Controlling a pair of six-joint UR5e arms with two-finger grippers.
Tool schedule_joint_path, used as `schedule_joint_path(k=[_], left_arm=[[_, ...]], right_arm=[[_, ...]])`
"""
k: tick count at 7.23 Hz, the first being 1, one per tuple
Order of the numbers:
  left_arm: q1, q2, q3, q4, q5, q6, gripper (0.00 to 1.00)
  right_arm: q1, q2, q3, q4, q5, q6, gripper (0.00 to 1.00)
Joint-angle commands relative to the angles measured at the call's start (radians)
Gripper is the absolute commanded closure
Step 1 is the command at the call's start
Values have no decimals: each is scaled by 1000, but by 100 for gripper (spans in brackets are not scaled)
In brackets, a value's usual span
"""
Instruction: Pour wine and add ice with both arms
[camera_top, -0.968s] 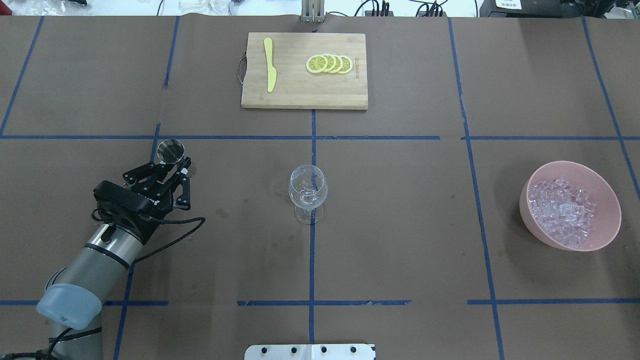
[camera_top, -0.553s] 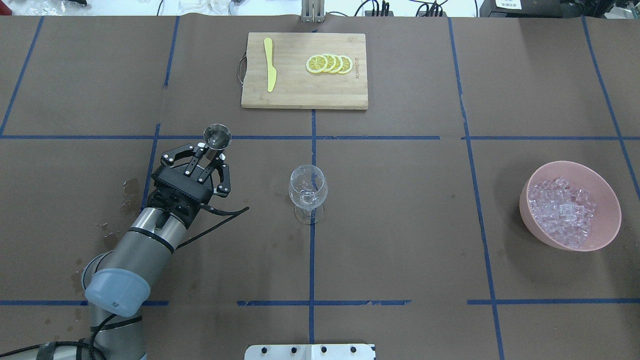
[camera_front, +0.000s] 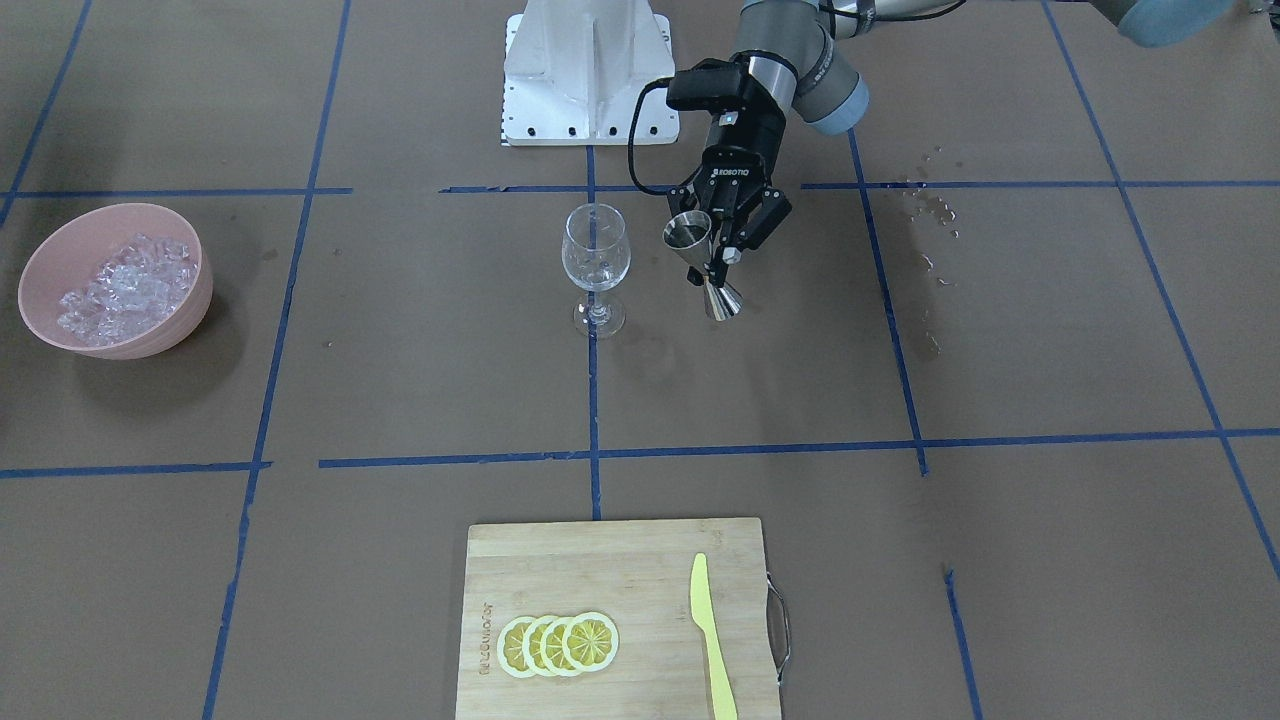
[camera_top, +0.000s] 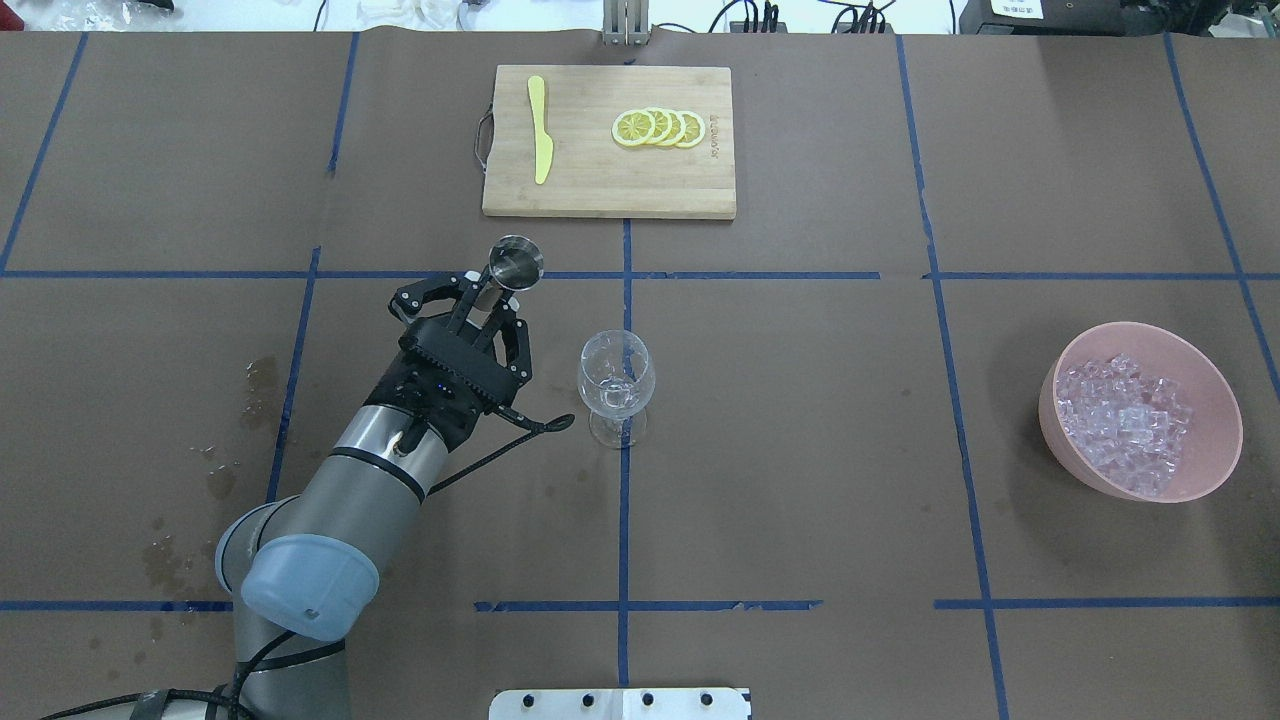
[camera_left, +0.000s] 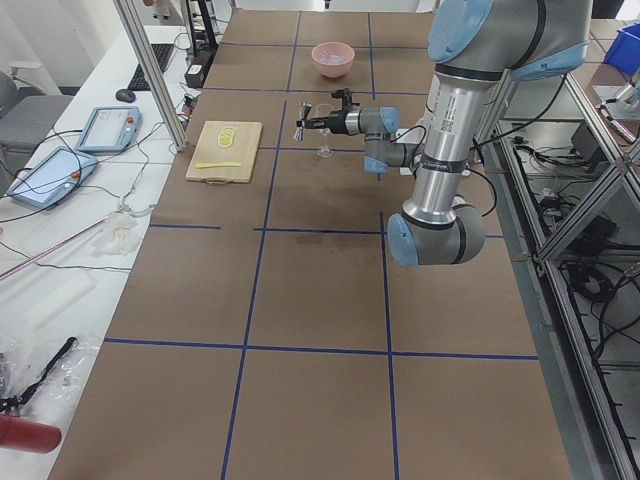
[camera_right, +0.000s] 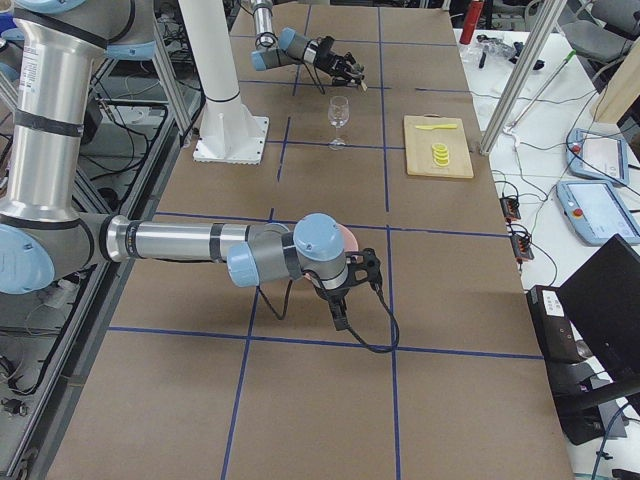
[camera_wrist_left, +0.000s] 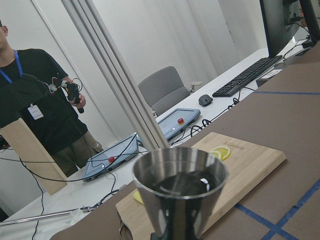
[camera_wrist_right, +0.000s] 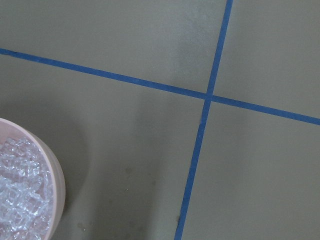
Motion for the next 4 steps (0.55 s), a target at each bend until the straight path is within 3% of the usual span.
schedule_joint_path(k=[1, 4], left_arm=[[31, -14, 11, 6, 2, 14, 100], [45, -37, 1, 66, 4, 118, 100]], right_arm=[[0, -2, -4, 0, -1, 0, 0], [0, -2, -4, 0, -1, 0, 0]])
